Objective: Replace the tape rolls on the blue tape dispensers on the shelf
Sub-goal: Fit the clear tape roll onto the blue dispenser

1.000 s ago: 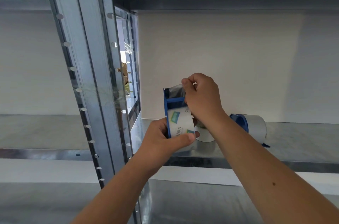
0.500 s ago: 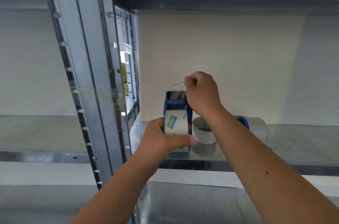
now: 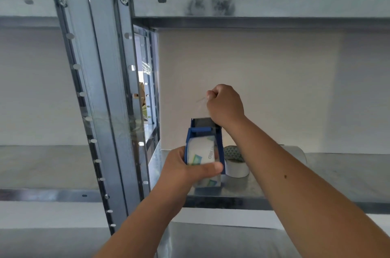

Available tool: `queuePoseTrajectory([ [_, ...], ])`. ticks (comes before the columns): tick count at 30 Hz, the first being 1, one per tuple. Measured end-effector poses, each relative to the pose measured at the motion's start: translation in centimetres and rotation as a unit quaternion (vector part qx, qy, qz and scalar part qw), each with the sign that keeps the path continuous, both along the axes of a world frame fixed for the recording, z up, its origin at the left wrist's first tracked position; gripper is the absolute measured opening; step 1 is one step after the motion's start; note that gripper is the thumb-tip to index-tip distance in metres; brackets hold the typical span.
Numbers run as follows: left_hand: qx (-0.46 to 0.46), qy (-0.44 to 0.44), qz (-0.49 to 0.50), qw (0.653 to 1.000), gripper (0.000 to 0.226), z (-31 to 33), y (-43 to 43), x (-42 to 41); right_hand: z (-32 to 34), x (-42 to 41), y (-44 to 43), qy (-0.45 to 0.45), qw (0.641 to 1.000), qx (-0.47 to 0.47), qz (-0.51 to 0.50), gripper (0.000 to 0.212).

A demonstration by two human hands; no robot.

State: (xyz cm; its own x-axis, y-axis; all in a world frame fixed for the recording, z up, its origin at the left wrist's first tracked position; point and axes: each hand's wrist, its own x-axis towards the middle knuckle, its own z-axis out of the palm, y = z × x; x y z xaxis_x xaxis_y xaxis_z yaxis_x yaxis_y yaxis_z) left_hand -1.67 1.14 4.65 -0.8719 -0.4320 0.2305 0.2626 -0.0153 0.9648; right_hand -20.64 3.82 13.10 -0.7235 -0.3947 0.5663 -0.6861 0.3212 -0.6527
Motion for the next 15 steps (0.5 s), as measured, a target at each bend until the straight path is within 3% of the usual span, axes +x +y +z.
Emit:
queuePoseTrajectory([
  [2,0.006,-0.005,0.005,1.0,0.043,0.3,0.0,0.1,0.3,-0.4,-0.3,-0.03,0.999,-0.01,0.019,0.025],
  [6,0.032,-0.021,0.043,0.998,0.066,-0.1,0.4,0.1,0.7,-1.5,-0.4,-0.093,0.995,-0.042,0.018,0.033],
  [11,0.028,-0.022,0.038,0.999,0.045,-0.2,1.0,0.2,1.1,-2.3,-0.5,-0.172,0.981,-0.082,0.02,0.039],
  [15,0.023,-0.043,0.045,0.998,0.066,0.1,0.9,0.3,1.0,-3.1,-0.4,-0.216,0.97,-0.11,0.024,0.027],
])
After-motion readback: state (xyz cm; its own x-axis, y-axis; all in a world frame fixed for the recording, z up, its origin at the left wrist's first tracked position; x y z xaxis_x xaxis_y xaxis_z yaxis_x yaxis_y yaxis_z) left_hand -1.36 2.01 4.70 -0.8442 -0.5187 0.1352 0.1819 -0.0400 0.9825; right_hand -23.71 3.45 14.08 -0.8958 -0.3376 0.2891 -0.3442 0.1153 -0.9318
